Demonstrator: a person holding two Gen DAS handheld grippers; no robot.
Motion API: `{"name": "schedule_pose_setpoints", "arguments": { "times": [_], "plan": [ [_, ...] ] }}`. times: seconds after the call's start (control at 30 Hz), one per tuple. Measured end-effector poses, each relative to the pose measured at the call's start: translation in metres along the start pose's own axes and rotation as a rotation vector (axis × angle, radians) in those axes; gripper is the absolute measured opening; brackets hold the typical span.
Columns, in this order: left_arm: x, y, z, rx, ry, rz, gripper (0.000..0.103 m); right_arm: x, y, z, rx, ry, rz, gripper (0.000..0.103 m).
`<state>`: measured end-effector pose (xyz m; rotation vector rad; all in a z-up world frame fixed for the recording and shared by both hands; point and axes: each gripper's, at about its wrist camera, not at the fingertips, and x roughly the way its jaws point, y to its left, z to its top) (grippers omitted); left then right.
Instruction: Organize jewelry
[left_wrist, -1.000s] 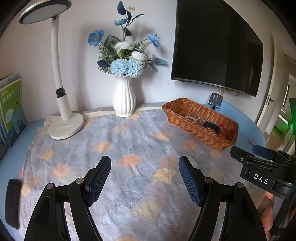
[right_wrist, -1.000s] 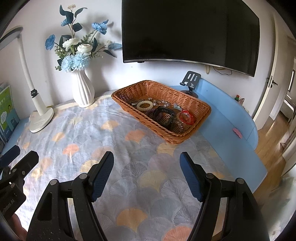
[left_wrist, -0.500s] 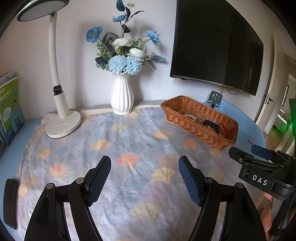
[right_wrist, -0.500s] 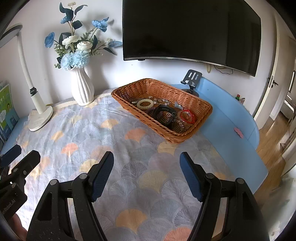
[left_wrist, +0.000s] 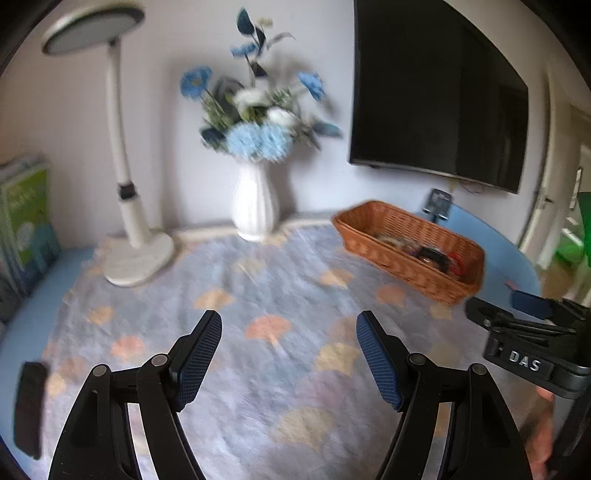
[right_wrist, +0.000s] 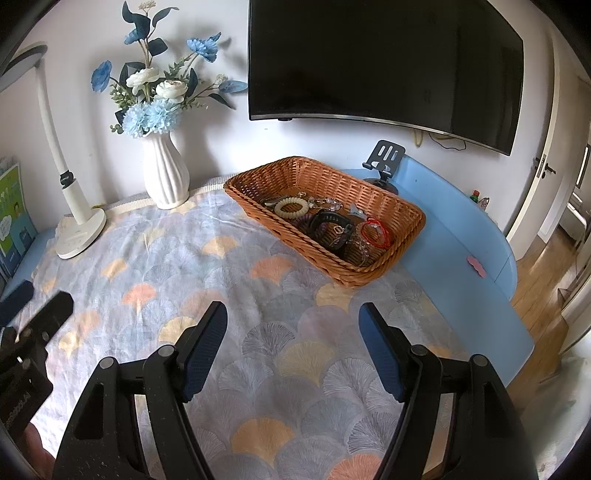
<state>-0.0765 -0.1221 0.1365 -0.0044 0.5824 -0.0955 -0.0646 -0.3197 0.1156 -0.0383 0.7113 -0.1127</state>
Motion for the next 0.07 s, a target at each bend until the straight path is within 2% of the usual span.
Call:
{"name": "schedule_pose_setpoints", "arguments": {
  "times": [0.07],
  "plan": [
    [0.0017, -0.0010, 0.0005, 0.011, 0.016, -0.013, 0.077, 0.0009, -0.0002, 0.0000, -0.001, 0.002, 0.002, 0.075]
  ]
}}
